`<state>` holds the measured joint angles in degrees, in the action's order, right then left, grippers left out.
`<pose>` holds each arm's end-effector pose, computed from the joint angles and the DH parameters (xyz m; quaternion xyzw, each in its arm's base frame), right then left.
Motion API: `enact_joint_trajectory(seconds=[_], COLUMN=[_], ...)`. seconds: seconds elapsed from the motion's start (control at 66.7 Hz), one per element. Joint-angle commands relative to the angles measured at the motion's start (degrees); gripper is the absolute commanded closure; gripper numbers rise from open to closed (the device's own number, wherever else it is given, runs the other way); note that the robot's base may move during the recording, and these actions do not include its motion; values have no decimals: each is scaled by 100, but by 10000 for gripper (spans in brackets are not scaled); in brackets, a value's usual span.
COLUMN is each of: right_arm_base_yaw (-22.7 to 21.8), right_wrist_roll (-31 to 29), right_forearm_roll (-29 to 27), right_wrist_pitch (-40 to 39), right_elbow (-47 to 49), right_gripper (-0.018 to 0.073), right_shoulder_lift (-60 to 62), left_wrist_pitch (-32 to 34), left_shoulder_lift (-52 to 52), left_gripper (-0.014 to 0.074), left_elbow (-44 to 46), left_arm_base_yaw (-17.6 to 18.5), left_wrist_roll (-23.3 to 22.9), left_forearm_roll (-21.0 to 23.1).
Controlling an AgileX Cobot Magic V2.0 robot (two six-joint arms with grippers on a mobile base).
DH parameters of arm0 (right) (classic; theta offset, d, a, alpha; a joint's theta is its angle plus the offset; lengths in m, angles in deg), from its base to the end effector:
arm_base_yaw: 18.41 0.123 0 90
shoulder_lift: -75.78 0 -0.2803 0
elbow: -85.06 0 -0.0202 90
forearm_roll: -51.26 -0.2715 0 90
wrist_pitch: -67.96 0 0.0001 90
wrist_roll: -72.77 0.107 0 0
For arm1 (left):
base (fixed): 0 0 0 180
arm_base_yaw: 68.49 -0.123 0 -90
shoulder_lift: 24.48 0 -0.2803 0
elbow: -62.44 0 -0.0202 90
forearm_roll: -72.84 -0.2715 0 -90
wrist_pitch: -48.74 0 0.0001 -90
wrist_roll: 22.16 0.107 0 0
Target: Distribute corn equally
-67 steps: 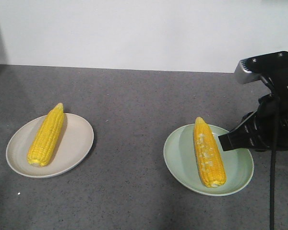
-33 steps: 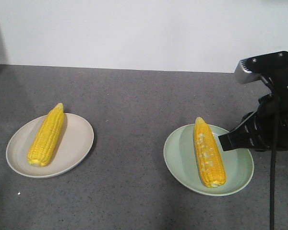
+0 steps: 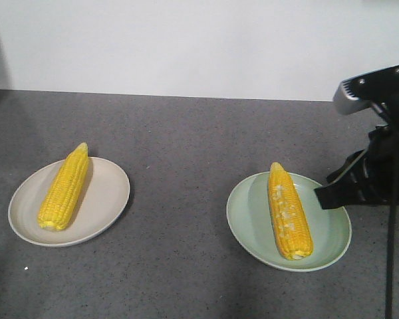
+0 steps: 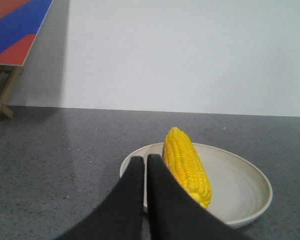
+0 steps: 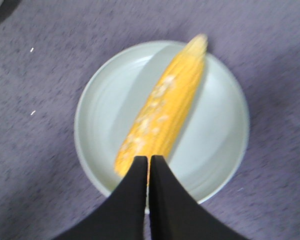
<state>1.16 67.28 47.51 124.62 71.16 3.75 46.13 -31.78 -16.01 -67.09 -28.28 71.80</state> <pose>0.2315 0.0885 0.3442 -0.1973 0.9259 0.0707 0.3142 0.0982 -0.0023 0.2018 -0.0227 0.6965 -0.0403 0.7160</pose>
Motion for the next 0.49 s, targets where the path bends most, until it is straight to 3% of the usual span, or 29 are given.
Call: enact_joint_trajectory(seconds=[0.0,0.21,0.48], right_arm_base_yaw=[-325,-1520,-2316], right_wrist_roll=[-375,-398,-341], right_forearm_roll=[-17,-298,-240], right_wrist_pitch=[-665,-2083,-3462], right_elbow=[55,-1103,-2900], right_gripper=[568,566,564], right_shoulder_lift=[378,1364,3144], left_wrist_pitch=[418,418,418], left_shoulder_lift=[90,90,90], left_gripper=[603,603,603], left_elbow=[-69,-69,-69], left_arm_base_yaw=[7,7,7], left_wrist_roll=[-50,-50,-50], left_forearm_roll=[7,7,7])
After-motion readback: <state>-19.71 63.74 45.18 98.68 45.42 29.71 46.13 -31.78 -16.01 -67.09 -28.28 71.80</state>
